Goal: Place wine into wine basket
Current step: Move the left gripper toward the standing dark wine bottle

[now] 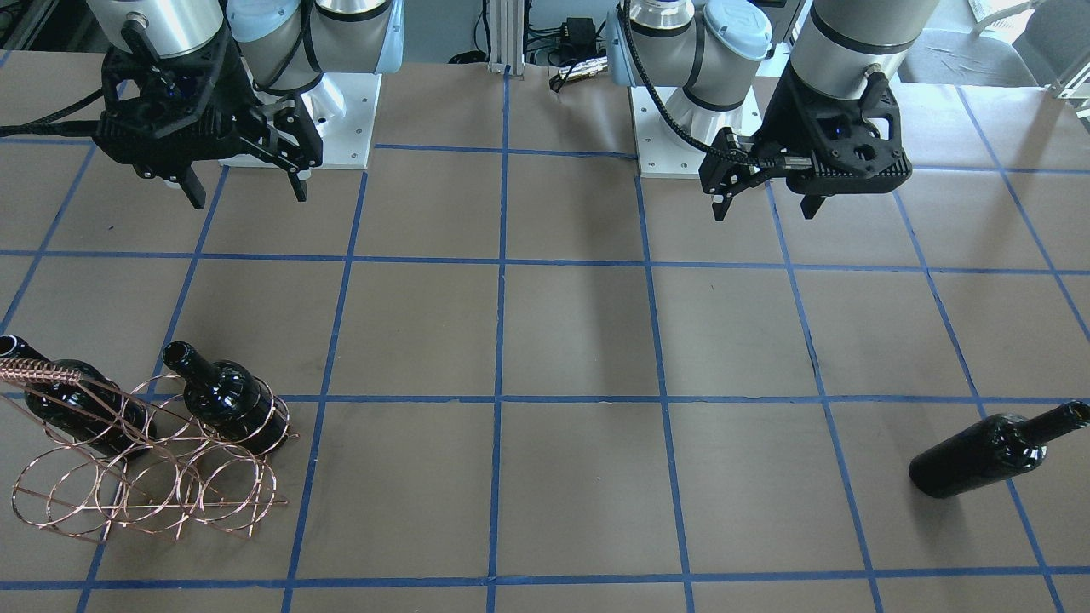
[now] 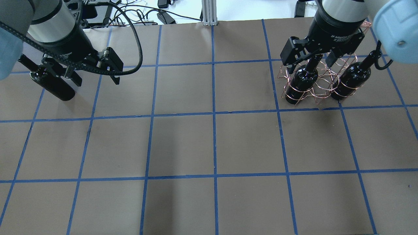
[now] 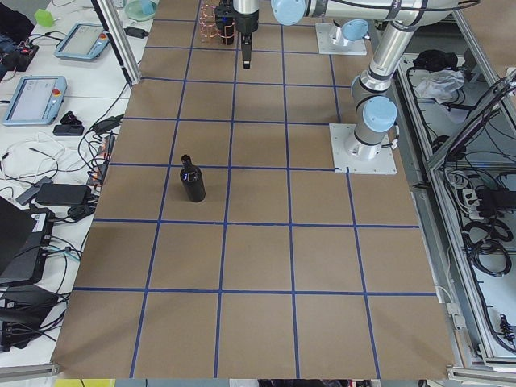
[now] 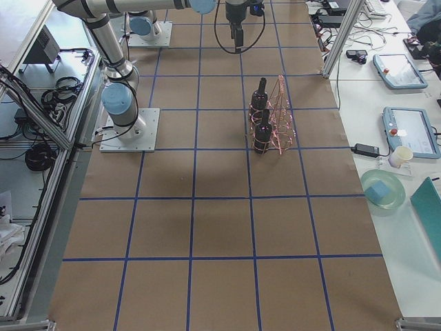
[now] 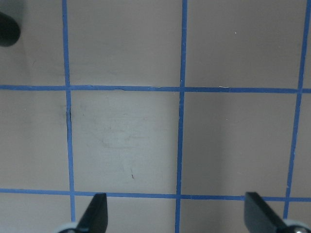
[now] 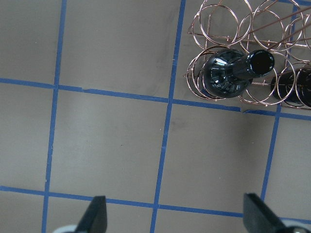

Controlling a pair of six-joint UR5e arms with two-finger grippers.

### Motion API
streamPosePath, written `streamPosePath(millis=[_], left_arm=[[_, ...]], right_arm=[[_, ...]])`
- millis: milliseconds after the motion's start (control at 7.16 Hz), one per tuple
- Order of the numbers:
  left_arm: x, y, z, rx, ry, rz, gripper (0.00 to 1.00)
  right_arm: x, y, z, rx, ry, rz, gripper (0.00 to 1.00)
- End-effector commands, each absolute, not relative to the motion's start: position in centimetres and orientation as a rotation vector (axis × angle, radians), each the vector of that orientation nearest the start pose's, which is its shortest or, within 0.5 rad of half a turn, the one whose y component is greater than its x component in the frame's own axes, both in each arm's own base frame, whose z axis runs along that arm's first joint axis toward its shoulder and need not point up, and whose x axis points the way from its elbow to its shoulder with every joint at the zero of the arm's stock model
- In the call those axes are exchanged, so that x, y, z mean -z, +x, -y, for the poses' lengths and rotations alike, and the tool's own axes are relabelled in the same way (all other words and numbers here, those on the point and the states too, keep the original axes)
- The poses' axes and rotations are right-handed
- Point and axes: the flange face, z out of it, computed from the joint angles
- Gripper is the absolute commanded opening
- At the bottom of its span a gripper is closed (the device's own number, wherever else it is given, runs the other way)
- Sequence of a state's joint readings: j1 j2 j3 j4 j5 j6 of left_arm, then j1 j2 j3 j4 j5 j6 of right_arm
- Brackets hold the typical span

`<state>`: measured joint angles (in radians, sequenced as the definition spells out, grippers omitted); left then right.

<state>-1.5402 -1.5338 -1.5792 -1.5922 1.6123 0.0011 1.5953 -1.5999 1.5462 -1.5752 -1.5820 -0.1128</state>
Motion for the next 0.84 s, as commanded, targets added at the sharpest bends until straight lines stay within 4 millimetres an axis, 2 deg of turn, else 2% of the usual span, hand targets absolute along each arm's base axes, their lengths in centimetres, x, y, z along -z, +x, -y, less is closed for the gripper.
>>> streamPosePath(millis=[0,279,419,698], left_arm=[[-49.89,-11.44,47.9,0.006,-0.034,-3.098,0.99],[-49.91,-11.45,47.92,0.008,-0.033,-3.1,1.0],[-49.89,-11.44,47.9,0.006,-0.033,-3.098,1.0],[-49.82,-11.47,47.95,0.004,-0.033,-3.101,1.0]], right_arm=[[-51.5,14.38,48.28,0.103,-0.205,-3.142,1.0],[-51.55,14.4,48.17,0.094,-0.185,-3.134,1.0],[-52.44,14.29,48.21,0.13,-0.185,-3.144,1.0],[-52.28,14.35,48.18,0.113,-0.185,-3.138,1.0]])
